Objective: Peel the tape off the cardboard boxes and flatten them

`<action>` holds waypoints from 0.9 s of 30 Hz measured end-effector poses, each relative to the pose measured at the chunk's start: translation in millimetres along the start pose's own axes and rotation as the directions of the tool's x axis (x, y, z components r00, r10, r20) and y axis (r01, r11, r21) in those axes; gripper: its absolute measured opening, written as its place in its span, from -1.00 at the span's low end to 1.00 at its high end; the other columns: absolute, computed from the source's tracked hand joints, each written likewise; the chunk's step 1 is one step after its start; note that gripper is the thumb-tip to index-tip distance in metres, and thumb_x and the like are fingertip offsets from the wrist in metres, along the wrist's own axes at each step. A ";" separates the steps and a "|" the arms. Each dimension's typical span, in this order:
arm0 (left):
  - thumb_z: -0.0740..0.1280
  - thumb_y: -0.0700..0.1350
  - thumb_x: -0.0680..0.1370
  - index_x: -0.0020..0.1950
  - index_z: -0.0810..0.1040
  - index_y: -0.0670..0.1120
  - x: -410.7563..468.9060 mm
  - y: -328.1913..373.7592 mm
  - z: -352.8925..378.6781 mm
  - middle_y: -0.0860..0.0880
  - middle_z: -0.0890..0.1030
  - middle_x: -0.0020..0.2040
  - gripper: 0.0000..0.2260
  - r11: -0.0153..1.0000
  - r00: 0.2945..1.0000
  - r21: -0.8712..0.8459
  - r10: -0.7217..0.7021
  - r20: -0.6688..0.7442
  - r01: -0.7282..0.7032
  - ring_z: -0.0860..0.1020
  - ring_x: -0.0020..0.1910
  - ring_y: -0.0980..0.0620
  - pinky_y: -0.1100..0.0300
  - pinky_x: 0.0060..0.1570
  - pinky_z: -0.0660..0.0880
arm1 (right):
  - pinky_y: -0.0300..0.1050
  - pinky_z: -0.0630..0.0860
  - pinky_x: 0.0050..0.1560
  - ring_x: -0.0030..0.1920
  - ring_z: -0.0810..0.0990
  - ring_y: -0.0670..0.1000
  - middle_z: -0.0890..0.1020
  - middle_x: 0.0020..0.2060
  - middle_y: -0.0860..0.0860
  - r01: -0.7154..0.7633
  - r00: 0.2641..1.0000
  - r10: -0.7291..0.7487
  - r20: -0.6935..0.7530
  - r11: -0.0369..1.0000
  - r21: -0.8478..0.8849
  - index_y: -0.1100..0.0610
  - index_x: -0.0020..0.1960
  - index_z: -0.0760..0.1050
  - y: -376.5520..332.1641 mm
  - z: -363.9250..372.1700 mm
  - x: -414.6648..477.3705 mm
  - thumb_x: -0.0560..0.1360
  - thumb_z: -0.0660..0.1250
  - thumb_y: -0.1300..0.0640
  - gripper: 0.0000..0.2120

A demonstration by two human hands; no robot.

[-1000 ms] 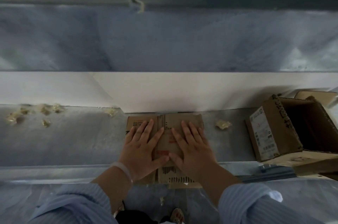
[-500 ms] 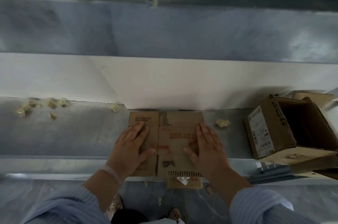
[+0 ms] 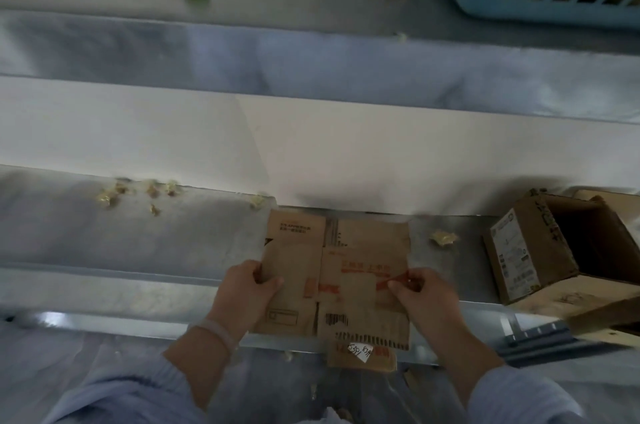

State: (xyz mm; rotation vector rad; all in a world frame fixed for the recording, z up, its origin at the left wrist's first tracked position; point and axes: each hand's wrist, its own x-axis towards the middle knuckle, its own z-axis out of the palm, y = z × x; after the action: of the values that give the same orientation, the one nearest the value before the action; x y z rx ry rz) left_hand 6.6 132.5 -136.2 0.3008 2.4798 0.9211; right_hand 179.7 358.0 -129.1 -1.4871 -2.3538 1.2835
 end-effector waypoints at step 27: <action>0.35 0.15 0.51 0.12 0.48 0.08 -88.1 -347.3 -429.9 0.12 0.55 -0.24 -0.75 0.988 0.819 -0.068 -0.155 -0.553 0.141 0.51 -0.27 0.19 0.27 -0.36 0.37 | -0.19 0.45 -0.26 -0.16 0.61 -0.09 0.64 -0.16 -0.10 0.497 0.779 -0.476 0.409 0.865 0.061 -0.02 -0.01 0.54 -344.6 373.9 -212.3 0.56 0.29 -0.11 -0.82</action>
State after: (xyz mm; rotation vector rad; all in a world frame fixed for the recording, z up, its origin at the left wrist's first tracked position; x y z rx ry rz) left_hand -147.2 -398.6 -49.8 -0.2099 2.9589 1.0901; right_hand -127.1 -95.0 -63.5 -0.5508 -2.7755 1.4953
